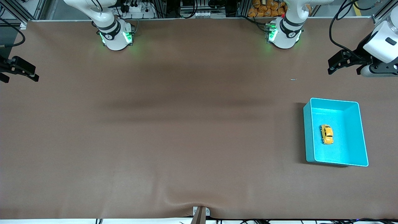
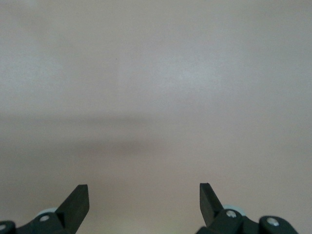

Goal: Wind and store yellow beetle car

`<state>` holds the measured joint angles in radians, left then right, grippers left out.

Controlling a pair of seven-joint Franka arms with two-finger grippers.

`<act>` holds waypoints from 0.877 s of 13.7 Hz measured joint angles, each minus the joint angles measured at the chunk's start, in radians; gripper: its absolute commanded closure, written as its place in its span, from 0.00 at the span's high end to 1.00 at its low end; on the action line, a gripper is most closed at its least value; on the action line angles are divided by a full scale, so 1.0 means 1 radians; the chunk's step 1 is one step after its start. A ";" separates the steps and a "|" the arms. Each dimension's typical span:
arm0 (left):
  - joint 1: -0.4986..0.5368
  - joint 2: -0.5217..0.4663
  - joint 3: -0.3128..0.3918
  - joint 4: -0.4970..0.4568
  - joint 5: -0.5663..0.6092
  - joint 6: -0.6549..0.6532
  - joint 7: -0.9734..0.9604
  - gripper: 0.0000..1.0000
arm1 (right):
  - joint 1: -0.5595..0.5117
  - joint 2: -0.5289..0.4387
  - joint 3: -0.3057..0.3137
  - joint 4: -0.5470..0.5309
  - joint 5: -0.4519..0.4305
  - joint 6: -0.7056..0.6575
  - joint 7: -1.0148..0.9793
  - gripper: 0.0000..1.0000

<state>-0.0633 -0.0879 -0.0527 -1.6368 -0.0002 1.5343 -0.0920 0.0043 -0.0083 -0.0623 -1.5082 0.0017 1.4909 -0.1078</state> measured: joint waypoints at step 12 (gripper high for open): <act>0.000 -0.004 0.000 0.000 0.000 -0.001 0.020 1.00 | 0.000 0.000 -0.004 0.000 0.037 -0.017 -0.044 1.00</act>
<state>-0.0633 -0.0914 -0.0528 -1.6369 -0.0001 1.5333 -0.0720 0.0043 -0.0085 -0.0668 -1.5082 0.0386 1.4735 -0.1514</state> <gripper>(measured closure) 0.000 0.000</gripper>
